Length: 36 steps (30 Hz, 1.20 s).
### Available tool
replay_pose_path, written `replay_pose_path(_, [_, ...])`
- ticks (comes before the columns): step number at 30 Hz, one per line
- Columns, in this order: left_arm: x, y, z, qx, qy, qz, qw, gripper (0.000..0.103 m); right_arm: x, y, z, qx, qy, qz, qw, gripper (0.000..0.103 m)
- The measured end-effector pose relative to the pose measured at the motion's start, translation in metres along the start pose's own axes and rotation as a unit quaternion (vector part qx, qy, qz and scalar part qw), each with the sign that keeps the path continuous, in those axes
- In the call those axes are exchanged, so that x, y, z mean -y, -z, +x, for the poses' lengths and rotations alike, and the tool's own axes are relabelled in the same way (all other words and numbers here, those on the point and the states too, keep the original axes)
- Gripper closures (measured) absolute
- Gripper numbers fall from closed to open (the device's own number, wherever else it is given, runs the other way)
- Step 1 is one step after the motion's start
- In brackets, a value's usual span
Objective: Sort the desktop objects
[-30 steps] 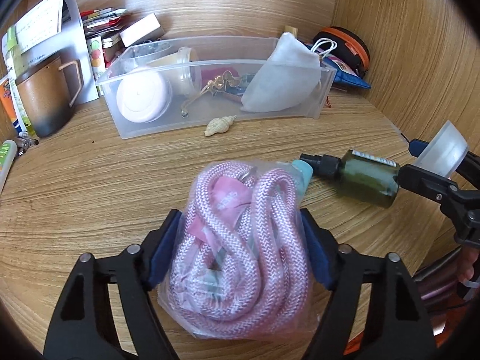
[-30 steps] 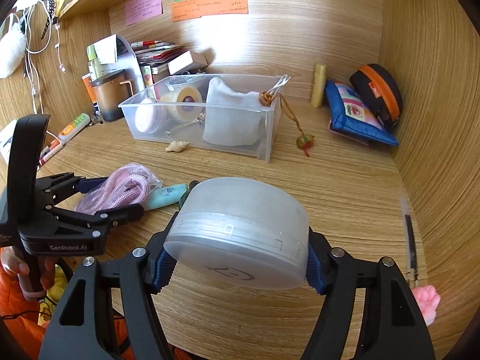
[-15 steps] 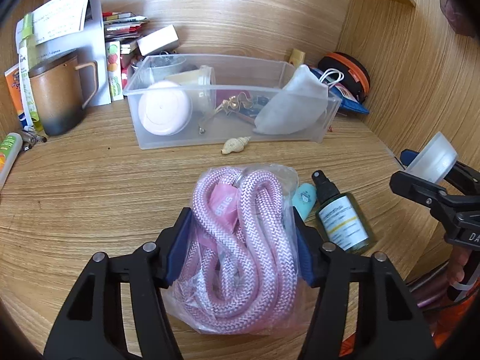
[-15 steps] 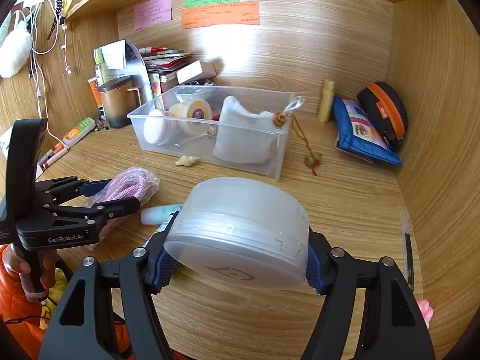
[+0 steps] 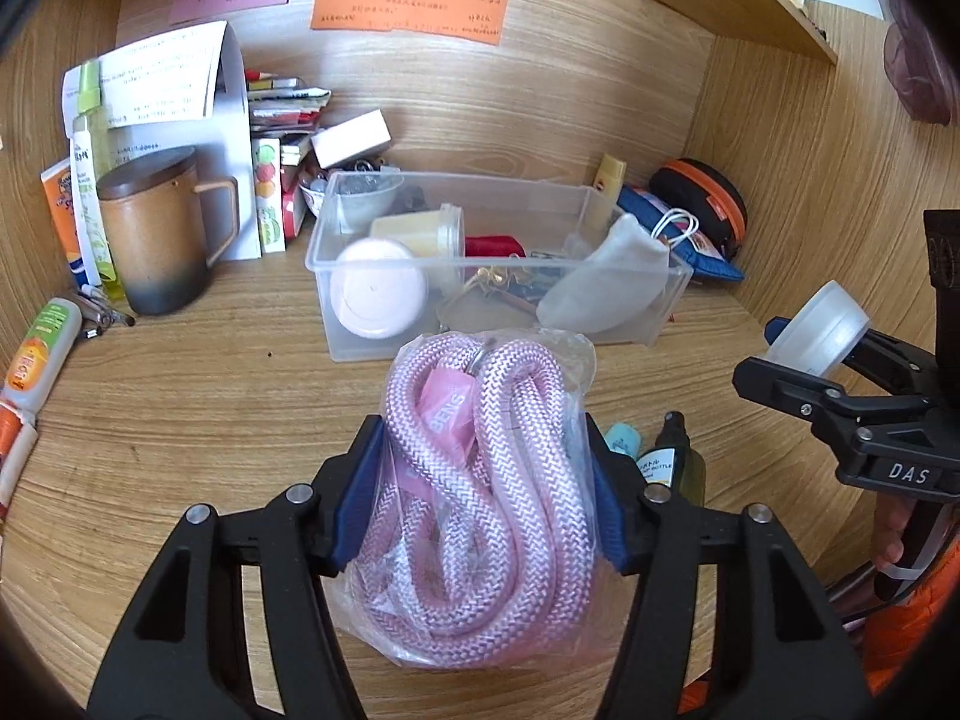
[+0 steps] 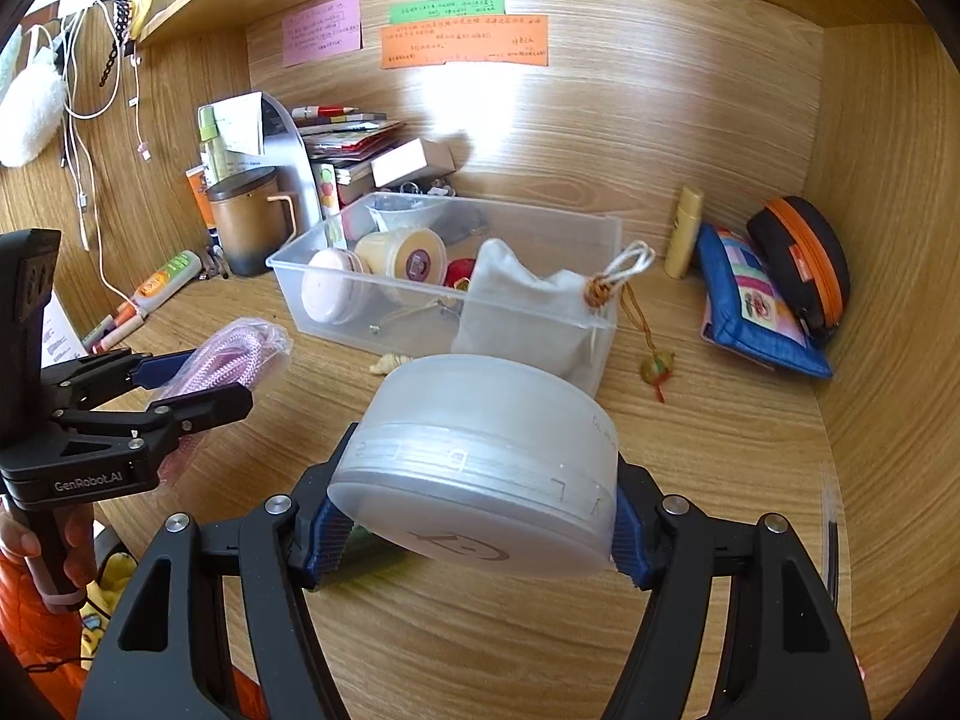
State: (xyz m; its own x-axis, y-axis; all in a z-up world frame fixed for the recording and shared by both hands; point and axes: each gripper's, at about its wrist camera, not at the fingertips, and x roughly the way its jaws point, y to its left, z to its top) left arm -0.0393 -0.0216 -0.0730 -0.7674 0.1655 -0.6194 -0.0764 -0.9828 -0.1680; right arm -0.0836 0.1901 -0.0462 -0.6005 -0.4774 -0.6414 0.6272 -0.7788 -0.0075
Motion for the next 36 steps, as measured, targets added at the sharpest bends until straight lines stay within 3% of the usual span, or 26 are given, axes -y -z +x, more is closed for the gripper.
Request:
replay_pose_path(20, [-0.027,-0.053,-0.004,0.026,-0.053,-0.007,0.9983,0.043,-0.011,-0.06,0.021,0.029,-0.03,-0.024,0.999,0.037])
replay_pose_path(36, [-0.027,-0.095,0.019,0.027,-0.05,0.021,0.9981,0.043,-0.003,-0.095,0.055,0.014,-0.027,-0.028,0.999,0.037])
